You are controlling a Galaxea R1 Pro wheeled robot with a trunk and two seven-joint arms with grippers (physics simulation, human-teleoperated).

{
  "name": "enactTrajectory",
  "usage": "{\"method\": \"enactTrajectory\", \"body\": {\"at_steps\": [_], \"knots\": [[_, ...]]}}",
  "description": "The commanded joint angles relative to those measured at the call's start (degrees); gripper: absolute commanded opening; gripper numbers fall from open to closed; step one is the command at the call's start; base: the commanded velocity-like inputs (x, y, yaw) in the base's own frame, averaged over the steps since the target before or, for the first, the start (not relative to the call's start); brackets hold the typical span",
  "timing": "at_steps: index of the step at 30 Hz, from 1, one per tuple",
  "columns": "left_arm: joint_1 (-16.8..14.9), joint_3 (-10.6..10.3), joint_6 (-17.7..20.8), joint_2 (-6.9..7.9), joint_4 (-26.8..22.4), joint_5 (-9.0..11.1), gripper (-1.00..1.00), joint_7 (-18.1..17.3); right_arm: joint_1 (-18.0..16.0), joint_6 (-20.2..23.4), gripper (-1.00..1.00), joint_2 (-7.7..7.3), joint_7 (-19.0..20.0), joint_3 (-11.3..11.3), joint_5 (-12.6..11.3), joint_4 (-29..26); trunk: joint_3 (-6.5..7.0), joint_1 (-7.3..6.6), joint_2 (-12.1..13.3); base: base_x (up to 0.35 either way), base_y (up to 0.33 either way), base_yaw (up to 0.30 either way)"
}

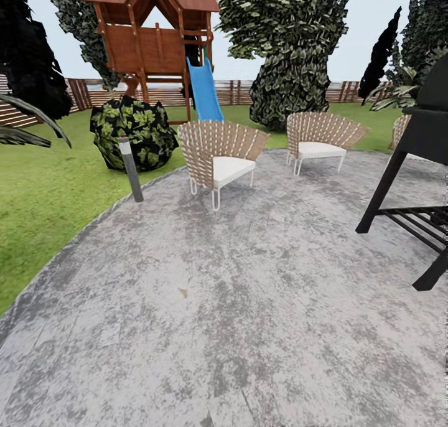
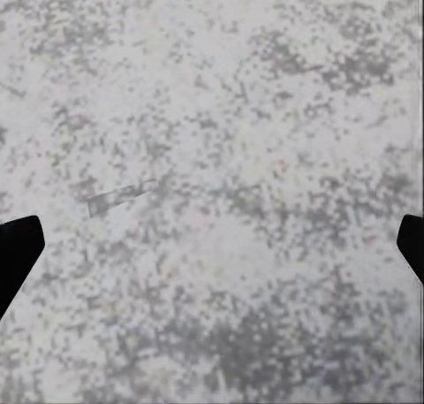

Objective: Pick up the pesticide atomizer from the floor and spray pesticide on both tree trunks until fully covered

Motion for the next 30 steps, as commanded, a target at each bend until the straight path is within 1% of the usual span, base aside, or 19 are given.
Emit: {"method": "enactTrajectory", "body": {"at_steps": [1, 8, 17, 22, 30], "knots": [[0.0, -0.08, 0.04, -0.02, -0.01, -0.06, 1.0, 0.01, 0.0, 0.0, 1.0, -0.01, 0.0, -0.03, -0.01, 0.0, -0.07, 0.0, 0.0, 0.0, -0.004, -0.226], [-0.28, 0.04, -0.06, -0.02, -0.69, 0.38, 1.0, 0.03, 0.0, 0.0, 1.0, 0.05, 0.01, -0.01, -0.02, 0.0, -0.51, 0.0, 0.0, 0.0, -0.001, -0.226], [0.07, 0.32, -0.16, 0.48, 0.1, 0.71, 1.0, 0.09, 0.0, 0.0, 1.0, 0.13, 0.02, 0.09, 0.06, 0.01, -1.07, 0.0, 0.0, 0.0, 0.0, -0.227], [0.01, 0.47, -0.16, 0.54, 1.21, 0.79, 1.0, 0.11, 0.0, 0.0, 1.0, 0.15, -0.01, 0.02, 0.07, 0.02, -1.38, 0.0, 0.0, 0.006, 0.0, -0.227], [0.0, 0.45, -0.16, 0.55, 1.5, 0.81, 1.0, 0.11, 0.0, 0.0, 1.0, 0.16, -0.08, 0.02, 0.07, 0.08, -1.87, 0.0, 0.0, 0.044, 0.0, -0.227]]}}
